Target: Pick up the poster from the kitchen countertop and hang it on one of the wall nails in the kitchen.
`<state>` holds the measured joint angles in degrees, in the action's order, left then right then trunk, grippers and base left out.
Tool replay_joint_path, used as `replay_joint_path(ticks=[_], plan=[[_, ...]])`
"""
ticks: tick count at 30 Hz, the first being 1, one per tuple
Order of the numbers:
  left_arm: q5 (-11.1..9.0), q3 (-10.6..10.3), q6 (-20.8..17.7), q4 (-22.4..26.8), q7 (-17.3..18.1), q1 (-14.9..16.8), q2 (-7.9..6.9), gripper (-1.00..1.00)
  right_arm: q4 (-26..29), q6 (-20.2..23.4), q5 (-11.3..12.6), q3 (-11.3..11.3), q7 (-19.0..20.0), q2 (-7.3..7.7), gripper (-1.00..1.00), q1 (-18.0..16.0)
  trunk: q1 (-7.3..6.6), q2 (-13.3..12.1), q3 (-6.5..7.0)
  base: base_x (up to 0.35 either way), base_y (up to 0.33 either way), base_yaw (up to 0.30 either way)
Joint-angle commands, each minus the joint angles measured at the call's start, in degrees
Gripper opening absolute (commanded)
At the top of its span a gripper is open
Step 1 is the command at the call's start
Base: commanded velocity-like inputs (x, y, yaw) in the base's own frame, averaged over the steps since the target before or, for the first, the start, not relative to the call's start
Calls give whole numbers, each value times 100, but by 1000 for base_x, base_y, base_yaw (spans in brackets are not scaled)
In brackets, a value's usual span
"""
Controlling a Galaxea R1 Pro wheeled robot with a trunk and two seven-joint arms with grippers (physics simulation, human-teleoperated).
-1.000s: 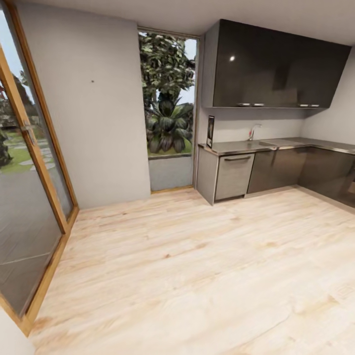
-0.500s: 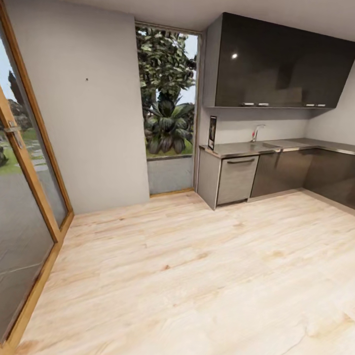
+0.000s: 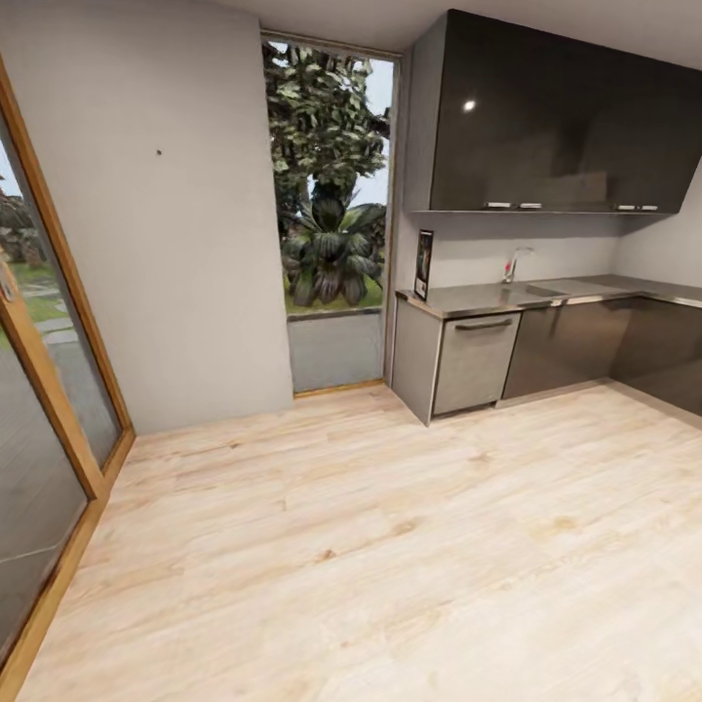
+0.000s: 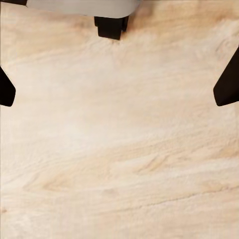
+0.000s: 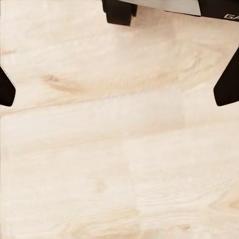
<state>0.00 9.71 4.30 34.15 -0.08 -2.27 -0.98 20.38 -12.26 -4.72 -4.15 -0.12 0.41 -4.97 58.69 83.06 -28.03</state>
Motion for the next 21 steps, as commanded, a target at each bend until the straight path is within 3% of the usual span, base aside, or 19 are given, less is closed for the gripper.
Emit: replay_joint_path(ticks=[1,14,21], plan=[[0,5,10,5,1,-2,1,100,-3,-13,-38,-15,-5,3,100,-4,4,2,-5,340,0,0],[0,5,10,4,-1,-2,1,100,-8,-13,-38,-15,-5,3,100,-4,4,2,-5,340,0,-4],[0,5,10,4,-1,-2,1,100,-8,-13,-38,-15,-5,3,100,-4,4,2,-5,340,0,-132]])
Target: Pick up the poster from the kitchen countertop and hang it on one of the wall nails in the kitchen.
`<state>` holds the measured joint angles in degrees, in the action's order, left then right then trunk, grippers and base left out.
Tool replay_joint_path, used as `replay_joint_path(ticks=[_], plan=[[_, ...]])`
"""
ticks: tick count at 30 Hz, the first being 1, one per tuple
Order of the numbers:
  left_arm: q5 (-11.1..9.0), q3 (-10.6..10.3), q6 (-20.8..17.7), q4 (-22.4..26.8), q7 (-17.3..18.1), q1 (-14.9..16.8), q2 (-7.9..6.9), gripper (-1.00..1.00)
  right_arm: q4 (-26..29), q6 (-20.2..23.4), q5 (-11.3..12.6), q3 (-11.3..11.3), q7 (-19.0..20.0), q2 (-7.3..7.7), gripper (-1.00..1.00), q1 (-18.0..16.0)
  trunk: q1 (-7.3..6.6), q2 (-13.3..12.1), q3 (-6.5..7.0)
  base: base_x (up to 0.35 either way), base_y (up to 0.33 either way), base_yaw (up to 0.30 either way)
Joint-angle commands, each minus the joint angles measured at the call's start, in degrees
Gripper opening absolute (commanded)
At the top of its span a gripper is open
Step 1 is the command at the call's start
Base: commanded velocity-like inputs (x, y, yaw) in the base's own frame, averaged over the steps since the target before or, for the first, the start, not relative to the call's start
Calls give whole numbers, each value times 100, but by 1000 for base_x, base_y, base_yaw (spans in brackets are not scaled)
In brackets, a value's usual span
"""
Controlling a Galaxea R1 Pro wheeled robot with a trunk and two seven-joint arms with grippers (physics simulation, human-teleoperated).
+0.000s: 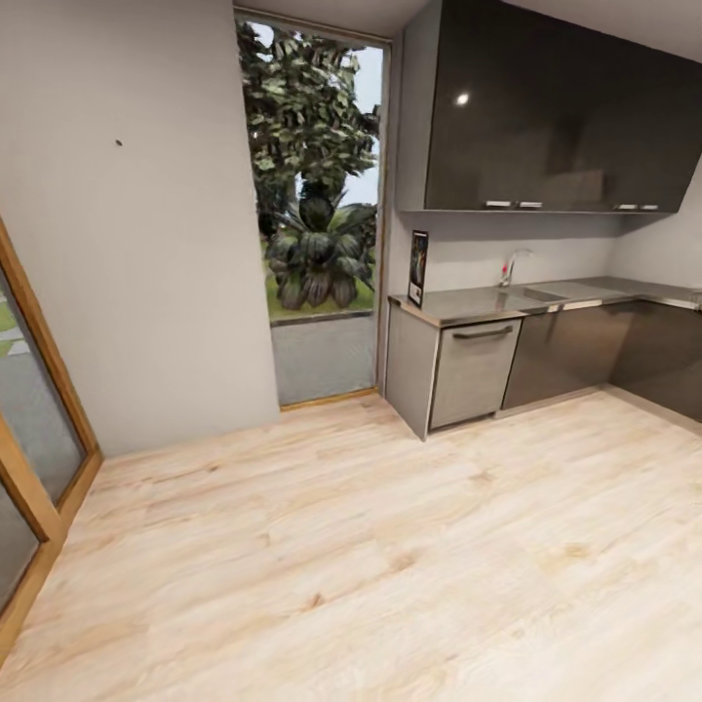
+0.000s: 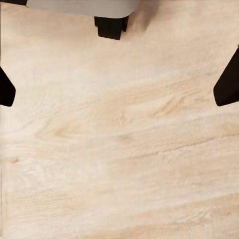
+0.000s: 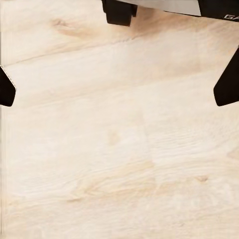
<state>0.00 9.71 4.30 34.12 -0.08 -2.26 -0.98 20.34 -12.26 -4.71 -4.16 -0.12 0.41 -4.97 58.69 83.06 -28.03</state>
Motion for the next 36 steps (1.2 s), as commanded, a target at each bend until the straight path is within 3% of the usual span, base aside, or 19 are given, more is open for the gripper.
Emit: replay_joint_path(ticks=[1,12,36], plan=[[0,5,10,6,-1,-2,1,100,-4,-13,-39,-15,-5,3,100,-4,4,2,-5,340,0,-217],[0,5,10,7,-1,-2,1,100,-4,-13,-39,-15,-5,3,100,-4,4,2,-5,340,0,-217],[0,5,10,7,-1,-2,-3,100,25,-33,-3,28,-5,4,100,-4,4,2,-5,340,46,-9]])
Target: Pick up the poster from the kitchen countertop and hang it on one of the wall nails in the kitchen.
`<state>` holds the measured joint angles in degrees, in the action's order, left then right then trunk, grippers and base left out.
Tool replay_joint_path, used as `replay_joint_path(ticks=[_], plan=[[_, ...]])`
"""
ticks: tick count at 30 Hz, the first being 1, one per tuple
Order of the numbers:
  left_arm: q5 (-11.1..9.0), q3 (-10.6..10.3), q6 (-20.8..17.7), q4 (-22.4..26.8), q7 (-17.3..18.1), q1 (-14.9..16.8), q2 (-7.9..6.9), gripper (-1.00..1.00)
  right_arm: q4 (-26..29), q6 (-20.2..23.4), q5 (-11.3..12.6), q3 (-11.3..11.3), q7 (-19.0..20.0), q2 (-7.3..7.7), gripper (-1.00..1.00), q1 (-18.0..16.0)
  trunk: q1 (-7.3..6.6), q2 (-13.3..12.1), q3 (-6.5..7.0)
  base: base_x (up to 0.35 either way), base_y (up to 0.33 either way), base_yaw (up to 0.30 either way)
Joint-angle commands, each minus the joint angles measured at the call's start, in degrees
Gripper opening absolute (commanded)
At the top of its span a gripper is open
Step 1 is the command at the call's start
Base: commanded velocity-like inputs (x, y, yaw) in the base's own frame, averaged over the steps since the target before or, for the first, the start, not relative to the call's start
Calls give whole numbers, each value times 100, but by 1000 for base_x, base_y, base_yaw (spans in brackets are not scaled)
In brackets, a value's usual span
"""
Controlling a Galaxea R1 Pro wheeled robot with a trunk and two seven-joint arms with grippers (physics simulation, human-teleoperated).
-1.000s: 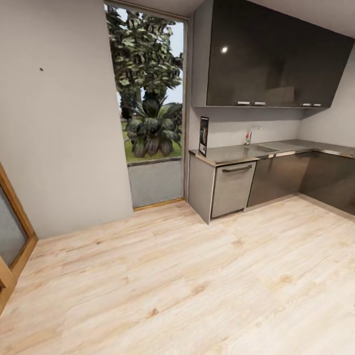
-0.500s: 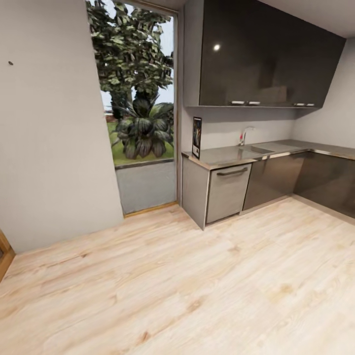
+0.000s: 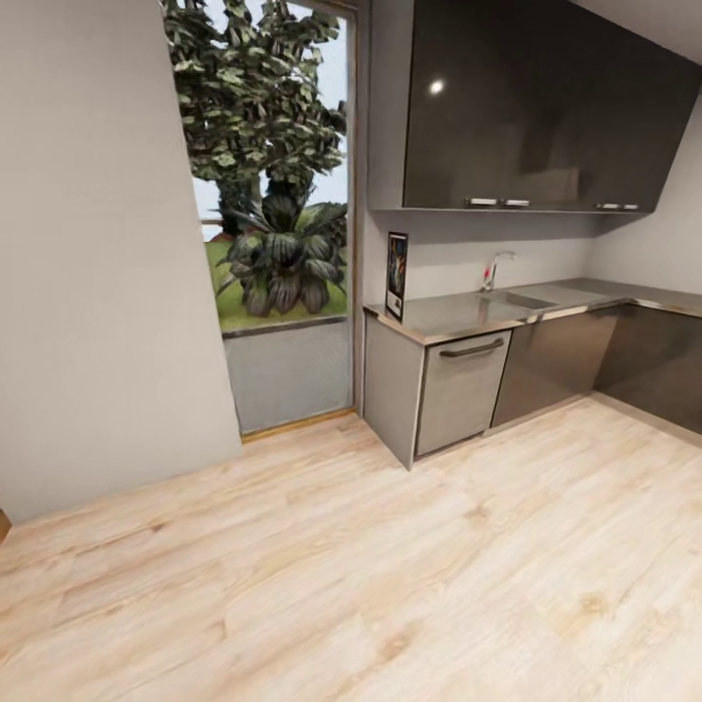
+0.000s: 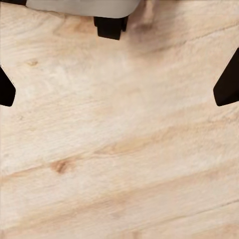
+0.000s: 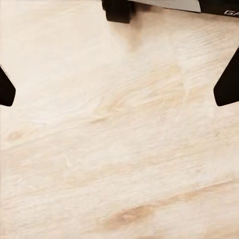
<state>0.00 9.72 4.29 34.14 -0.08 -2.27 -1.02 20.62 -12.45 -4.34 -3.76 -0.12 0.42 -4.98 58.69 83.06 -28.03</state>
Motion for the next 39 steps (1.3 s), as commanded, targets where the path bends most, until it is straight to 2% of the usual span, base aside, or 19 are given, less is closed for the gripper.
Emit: replay_joint_path(ticks=[1,3,7,13,14,18,19,23,24,26,27,28,29,31,32,33,35,36,39], plan=[[0,8,10,5,-1,-2,-1,100,19,-198,-32,-3,-9,24,100,-3,4,2,-4,340,95,0],[0,10,10,6,-1,-2,-2,100,71,-441,-23,2,-12,65,100,-3,4,2,-4,340,94,0],[0,12,6,6,1,-2,-7,100,329,-621,-18,6,-13,100,100,-3,4,2,-4,340,92,0],[0,12,3,5,6,-2,-11,100,1290,-691,-15,7,-14,120,100,-3,4,2,-4,340,89,0],[0,13,3,5,7,-2,-12,100,1603,-677,-13,7,-17,120,100,-3,4,2,-4,340,88,0],[0,13,6,5,7,-2,-12,100,2250,-420,-11,10,-19,118,100,-3,4,2,-4,340,87,0],[0,13,6,5,8,-2,-12,100,2606,-153,-11,14,-17,117,100,-3,4,2,-4,340,84,0],[0,13,3,5,8,-2,-12,100,3396,539,-13,20,-15,116,100,-3,4,2,-4,340,60,0],[0,13,3,5,8,-2,-12,100,3833,924,-13,22,-15,115,100,-3,4,2,-4,340,27,0],[0,13,2,5,8,-2,-12,100,4277,1320,-14,23,-14,112,100,-3,4,2,-4,340,20,0],[0,13,2,5,8,-2,-14,100,4742,1739,-14,23,-16,107,100,-20,4,2,-4,340,11,0],[0,13,2,5,8,-2,-16,100,4940,1919,-14,23,-15,103,100,-31,4,2,-4,340,9,0],[0,13,2,5,5,-2,-36,100,5385,2358,-14,22,-18,90,100,-110,4,2,-4,340,6,0],[0,13,2,5,3,-2,-56,100,5768,2760,-14,20,-23,77,100,-242,4,2,-4,340,4,0],[0,13,2,5,3,-2,-72,100,6028,3117,-14,18,-26,69,100,-426,4,2,-4,340,2,0],[0,13,2,5,2,-2,-86,100,6253,3629,-14,17,-29,64,100,-769,4,2,-4,340,1,0],[0,13,2,5,3,-2,-93,100,6369,4056,-14,19,-30,64,100,-1151,4,2,-4,340,1,0],[0,13,4,5,5,-2,-98,100,6450,4480,-16,21,-31,63,100,-1742,4,2,-4,339,-29,0],[0,13,5,5,6,-2,-99,100,6469,4702,-24,18,-31,58,100,-2180,4,2,-4,336,-58,0]])
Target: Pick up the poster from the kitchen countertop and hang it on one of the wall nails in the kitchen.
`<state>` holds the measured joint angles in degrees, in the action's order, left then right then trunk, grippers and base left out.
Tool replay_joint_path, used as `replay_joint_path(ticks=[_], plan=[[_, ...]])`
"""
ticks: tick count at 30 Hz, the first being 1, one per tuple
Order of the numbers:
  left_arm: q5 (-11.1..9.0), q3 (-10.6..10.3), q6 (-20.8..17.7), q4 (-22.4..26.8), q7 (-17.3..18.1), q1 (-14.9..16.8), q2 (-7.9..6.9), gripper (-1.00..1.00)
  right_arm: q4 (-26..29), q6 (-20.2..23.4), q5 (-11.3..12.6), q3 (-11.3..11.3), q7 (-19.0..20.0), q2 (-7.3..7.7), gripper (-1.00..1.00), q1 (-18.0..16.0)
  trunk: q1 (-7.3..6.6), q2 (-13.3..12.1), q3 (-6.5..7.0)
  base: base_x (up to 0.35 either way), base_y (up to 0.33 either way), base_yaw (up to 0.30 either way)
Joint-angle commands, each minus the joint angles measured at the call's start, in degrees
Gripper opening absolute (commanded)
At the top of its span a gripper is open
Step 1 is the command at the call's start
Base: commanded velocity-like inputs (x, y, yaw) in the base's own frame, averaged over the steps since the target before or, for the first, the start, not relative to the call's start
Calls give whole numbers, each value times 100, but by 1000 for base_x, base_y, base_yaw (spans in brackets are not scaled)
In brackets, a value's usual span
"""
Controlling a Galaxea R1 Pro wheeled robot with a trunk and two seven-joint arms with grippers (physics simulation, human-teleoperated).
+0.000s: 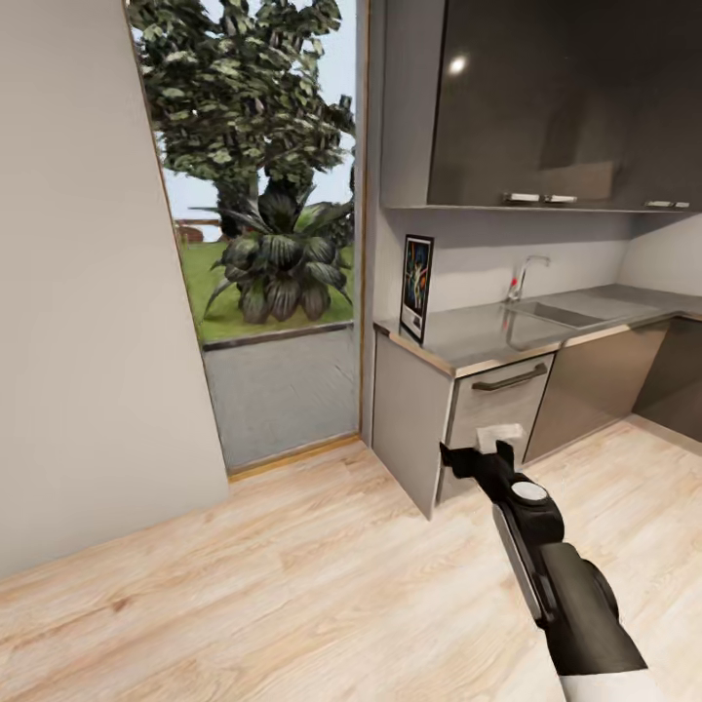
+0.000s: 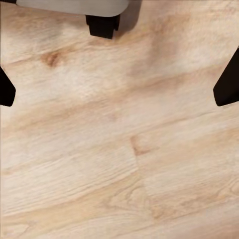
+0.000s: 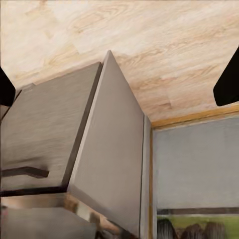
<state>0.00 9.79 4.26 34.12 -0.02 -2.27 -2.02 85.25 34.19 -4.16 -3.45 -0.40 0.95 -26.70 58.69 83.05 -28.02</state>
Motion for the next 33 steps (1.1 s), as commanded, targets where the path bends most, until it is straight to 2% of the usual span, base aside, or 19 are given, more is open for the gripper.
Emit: replay_joint_path(ticks=[1,2,3,4,10,13,14,17,33], plan=[[0,5,8,7,1,-2,1,100,11,244,-42,-13,-4,4,100,-223,4,3,-5,332,-76,0],[0,6,8,7,-3,-2,0,100,16,809,-39,-14,5,2,100,-761,4,3,-5,328,-90,0],[0,6,10,7,-4,-2,0,100,16,881,-39,-13,5,2,100,-859,4,3,-5,326,-93,0],[0,5,7,7,-3,-2,0,100,17,1026,-40,-14,5,2,100,-1097,4,3,-5,322,-103,0],[0,12,8,7,-6,-2,0,100,12,1180,-41,-18,5,-9,100,-1481,4,3,-5,317,-112,0],[0,28,6,7,-6,-2,-4,100,11,1189,-41,-21,5,-61,100,-1507,4,3,-5,313,-119,0],[0,154,11,7,-1,-2,-5,100,5,1191,-41,-23,5,-99,100,-1519,4,3,-5,312,-117,0],[0,229,13,7,1,-2,-5,100,2,1189,-41,-23,5,-108,100,-1521,4,3,-5,312,-111,0],[0,269,14,8,2,-2,-8,100,-8,1183,-30,-26,18,-113,100,-1513,4,3,-5,327,-18,0]])
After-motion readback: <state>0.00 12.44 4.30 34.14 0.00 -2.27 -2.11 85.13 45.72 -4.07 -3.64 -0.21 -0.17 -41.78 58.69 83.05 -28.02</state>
